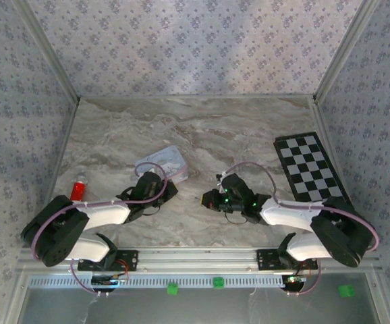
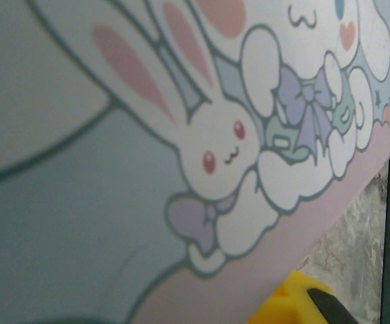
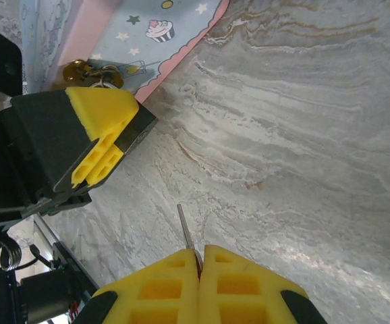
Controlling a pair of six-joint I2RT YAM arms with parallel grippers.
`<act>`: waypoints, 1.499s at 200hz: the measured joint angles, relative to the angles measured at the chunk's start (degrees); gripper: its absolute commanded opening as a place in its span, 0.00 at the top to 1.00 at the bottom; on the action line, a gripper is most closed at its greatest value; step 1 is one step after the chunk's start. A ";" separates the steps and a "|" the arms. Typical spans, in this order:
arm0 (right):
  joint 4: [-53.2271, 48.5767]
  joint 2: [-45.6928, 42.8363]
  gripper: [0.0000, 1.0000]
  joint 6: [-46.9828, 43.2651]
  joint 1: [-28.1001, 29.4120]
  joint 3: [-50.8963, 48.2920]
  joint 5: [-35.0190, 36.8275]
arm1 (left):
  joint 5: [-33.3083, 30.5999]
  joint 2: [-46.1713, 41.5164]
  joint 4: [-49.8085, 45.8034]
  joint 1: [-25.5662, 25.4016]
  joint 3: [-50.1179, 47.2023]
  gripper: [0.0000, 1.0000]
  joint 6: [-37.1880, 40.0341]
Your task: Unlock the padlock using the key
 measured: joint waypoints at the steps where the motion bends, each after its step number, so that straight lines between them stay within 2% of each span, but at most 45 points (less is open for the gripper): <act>1: 0.20 0.24 1.00 0.28 0.02 0.00 -0.04 | 0.02 0.00 0.02 0.00 0.00 1.00 -0.15; 70: 13.14 9.27 1.00 8.81 0.37 -1.09 -1.22 | 1.92 1.70 1.86 -0.02 0.57 1.00 -3.87; 159: 22.97 13.90 1.00 14.29 0.37 -1.29 -2.49 | 2.19 2.89 7.17 0.00 0.63 1.00 -9.05; 231: 38.18 24.02 1.00 21.24 -0.68 -3.45 -4.31 | 2.29 2.75 6.97 0.00 0.63 1.00 -9.46; 300: 48.52 27.71 1.00 25.27 -1.88 -3.85 -5.75 | 2.38 2.84 7.15 0.00 0.63 1.00 -9.66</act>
